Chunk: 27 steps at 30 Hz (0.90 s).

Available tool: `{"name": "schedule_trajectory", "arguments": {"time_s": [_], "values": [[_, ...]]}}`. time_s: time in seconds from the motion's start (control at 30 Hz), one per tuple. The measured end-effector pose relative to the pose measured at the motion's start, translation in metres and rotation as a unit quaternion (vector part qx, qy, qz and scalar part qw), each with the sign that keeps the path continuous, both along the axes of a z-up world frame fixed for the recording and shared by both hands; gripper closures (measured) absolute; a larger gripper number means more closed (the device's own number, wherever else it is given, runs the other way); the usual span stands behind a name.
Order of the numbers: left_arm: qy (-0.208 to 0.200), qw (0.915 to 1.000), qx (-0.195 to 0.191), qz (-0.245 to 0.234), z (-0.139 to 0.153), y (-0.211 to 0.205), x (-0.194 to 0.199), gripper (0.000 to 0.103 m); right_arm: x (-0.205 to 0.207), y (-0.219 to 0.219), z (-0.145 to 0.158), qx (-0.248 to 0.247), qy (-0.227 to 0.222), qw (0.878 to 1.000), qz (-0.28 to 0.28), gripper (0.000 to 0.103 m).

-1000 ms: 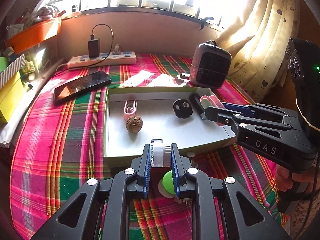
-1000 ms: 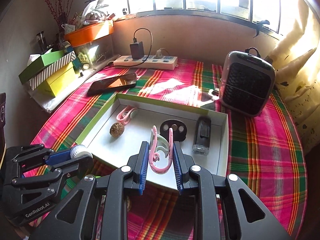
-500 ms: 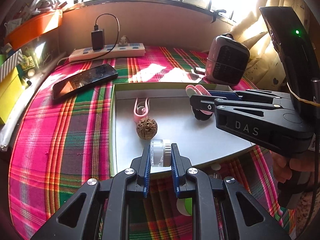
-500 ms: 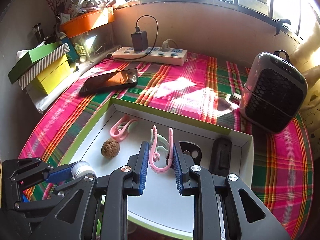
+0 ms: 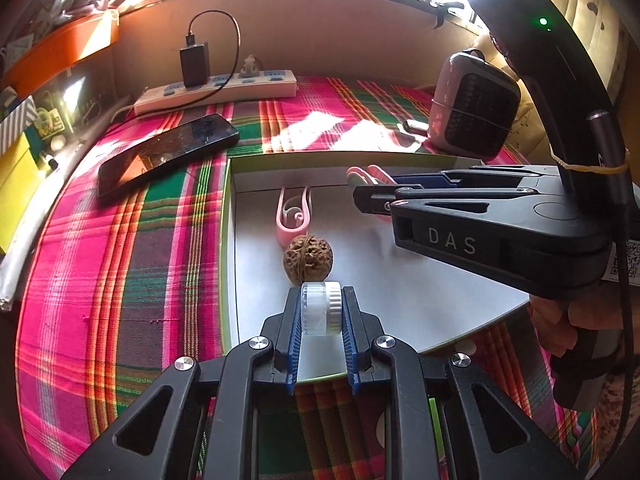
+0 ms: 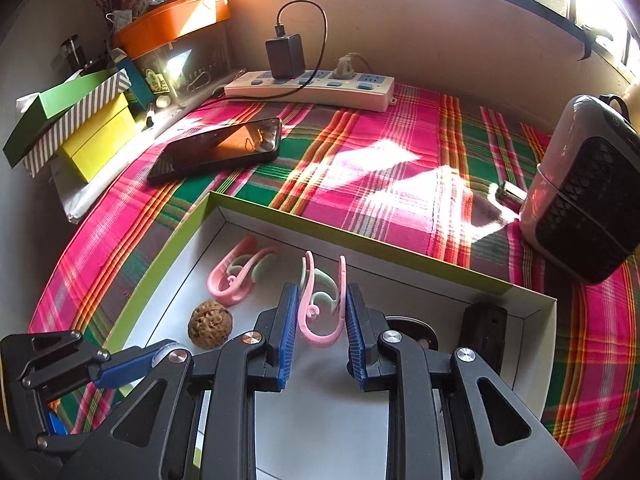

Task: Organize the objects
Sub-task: 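Lift and carry pink clip and white cylinder with both grippers over the box, then open right gripper to drop pink clip while left gripper releases white cylinder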

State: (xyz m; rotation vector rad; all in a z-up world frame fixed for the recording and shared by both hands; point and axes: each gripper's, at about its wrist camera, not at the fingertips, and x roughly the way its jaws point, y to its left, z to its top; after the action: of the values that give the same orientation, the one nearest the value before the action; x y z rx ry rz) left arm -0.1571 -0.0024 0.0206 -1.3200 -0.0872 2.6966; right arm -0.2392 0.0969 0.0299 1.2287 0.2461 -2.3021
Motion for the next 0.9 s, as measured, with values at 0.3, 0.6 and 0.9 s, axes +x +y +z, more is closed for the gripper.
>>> {"name": "schedule_trajectory", "arguments": {"time_s": [0.3, 0.6, 0.9], "values": [[-0.003, 1.0000, 0.007, -0.001, -0.002, -0.003, -0.002, 0.086, -0.005, -0.012, -0.007, 0.009, -0.009, 1.000, 0.007, 0.078], [-0.003, 1.0000, 0.008, -0.002, -0.003, -0.002, -0.003, 0.086, -0.008, -0.018, -0.010, 0.015, -0.016, 1.000, 0.007, 0.078], [-0.002, 1.0000, 0.007, -0.004, -0.004, -0.002, -0.003, 0.085, -0.008, -0.022, -0.009, 0.021, -0.016, 1.000, 0.005, 0.078]]}}
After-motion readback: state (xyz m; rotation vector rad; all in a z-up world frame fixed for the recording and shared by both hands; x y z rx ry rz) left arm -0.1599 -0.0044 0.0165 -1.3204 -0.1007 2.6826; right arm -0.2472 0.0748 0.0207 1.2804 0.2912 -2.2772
